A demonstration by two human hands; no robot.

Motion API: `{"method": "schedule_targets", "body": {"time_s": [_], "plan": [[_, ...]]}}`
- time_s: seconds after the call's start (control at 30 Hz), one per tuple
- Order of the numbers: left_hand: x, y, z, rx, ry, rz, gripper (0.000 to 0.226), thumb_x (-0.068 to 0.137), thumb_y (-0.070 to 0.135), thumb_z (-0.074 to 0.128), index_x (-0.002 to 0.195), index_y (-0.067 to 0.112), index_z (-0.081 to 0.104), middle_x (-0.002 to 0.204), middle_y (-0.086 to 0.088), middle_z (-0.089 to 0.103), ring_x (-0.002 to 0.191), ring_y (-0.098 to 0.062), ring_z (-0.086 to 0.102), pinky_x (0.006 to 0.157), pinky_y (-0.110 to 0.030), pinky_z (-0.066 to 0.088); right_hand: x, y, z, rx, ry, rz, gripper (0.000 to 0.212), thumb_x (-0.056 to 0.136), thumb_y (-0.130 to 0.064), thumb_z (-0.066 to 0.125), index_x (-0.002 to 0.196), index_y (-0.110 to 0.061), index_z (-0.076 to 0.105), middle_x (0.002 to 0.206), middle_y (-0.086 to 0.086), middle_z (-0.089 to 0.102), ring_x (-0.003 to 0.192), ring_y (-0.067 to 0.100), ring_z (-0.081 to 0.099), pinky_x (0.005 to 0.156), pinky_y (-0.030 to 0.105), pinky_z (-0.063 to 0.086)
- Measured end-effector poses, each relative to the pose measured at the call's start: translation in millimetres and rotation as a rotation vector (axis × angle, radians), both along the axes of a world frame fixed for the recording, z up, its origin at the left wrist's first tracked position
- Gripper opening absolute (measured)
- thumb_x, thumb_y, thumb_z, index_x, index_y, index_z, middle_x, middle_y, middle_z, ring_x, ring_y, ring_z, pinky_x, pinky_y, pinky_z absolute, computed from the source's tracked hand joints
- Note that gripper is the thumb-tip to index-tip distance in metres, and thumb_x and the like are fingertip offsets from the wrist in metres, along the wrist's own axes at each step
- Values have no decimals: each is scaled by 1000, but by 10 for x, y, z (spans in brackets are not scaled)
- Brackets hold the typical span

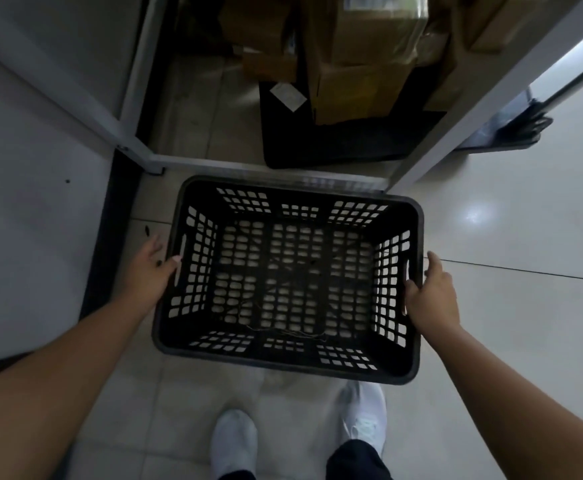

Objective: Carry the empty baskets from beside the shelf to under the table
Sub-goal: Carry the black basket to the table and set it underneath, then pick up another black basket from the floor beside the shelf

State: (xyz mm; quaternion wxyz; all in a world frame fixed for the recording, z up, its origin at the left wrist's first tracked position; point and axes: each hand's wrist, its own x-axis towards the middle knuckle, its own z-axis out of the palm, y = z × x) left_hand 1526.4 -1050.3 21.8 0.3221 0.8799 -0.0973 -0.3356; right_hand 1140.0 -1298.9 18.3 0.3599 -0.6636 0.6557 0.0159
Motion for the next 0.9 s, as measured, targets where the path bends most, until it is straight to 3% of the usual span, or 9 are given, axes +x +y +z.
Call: {"method": "schedule_targets", "body": {"time_s": [0.07, 0.13, 0.33, 0.4, 0.5, 0.6, 0.7, 0.83, 0.9], "plan": [[-51, 22, 407, 42, -40, -93, 72, 93, 21, 68, 156, 21, 33, 157, -7, 41, 139, -27, 42, 111, -36, 33, 45, 5, 408, -42, 22, 84, 66, 94, -22, 59, 153, -16, 28, 148, 19, 39, 135, 39, 36, 111, 50, 32], [-125, 49, 888, 39, -89, -160, 74, 90, 25, 72, 155, 21, 36, 156, -6, 42, 139, -26, 42, 112, -36, 32, 127, 27, 929, -97, -38, 181, 66, 93, -22, 63, 151, -16, 33, 152, 15, 36, 140, 33, 32, 114, 44, 28], [-464, 182, 2773, -183, -57, -78, 69, 87, 26, 76, 144, 41, 41, 152, 6, 46, 139, -13, 43, 113, -37, 34, 387, -4, 2865, -151, -160, 451, 74, 86, -33, 72, 150, -17, 37, 153, 8, 39, 140, 22, 34, 112, 27, 22], [-551, 265, 3440, -270, -99, -29, 63, 87, 24, 75, 137, 46, 44, 145, 14, 51, 133, 2, 46, 109, -30, 36, 502, -67, 3556, -166, -202, 551, 76, 85, -39, 72, 150, -20, 37, 154, 3, 39, 140, 17, 34, 112, 26, 23], [-665, 436, 4393, -351, -204, 36, 59, 85, 30, 75, 135, 47, 48, 136, 27, 53, 123, 20, 45, 98, -8, 36, 699, -115, 4545, -206, -285, 685, 78, 81, -55, 65, 149, -29, 37, 155, -7, 36, 139, 9, 34, 109, 28, 29], [-919, 717, 5238, -404, -325, 144, 58, 85, 36, 75, 138, 37, 53, 135, 31, 52, 123, 17, 47, 94, -3, 35, 915, 25, 5415, -233, -352, 842, 81, 76, -65, 56, 148, -35, 36, 155, -13, 35, 136, 6, 35, 107, 31, 33], [-1368, 1121, 5883, -472, -400, 278, 57, 85, 33, 75, 138, 32, 54, 138, 23, 55, 126, 8, 51, 100, -14, 40, 1128, 413, 6128, -261, -424, 1012, 82, 73, -70, 53, 148, -40, 33, 152, -18, 35, 133, 1, 32, 106, 31, 33], [-2090, 1985, 6433, -453, -493, 442, 61, 84, 44, 75, 139, 32, 52, 140, 10, 57, 130, -5, 51, 105, -28, 42, 1330, 1234, 6784, -262, -545, 1266, 78, 71, -76, 48, 143, -51, 34, 141, -35, 30, 128, -5, 33, 100, 26, 35], [-2498, 2547, 6665, -401, -555, 546, 65, 81, 54, 72, 140, 36, 52, 139, 13, 56, 129, 1, 50, 104, -21, 40, 1381, 1740, 7011, -234, -609, 1381, 72, 71, -75, 50, 139, -53, 38, 139, -36, 31, 127, -6, 33, 100, 25, 35]]}}
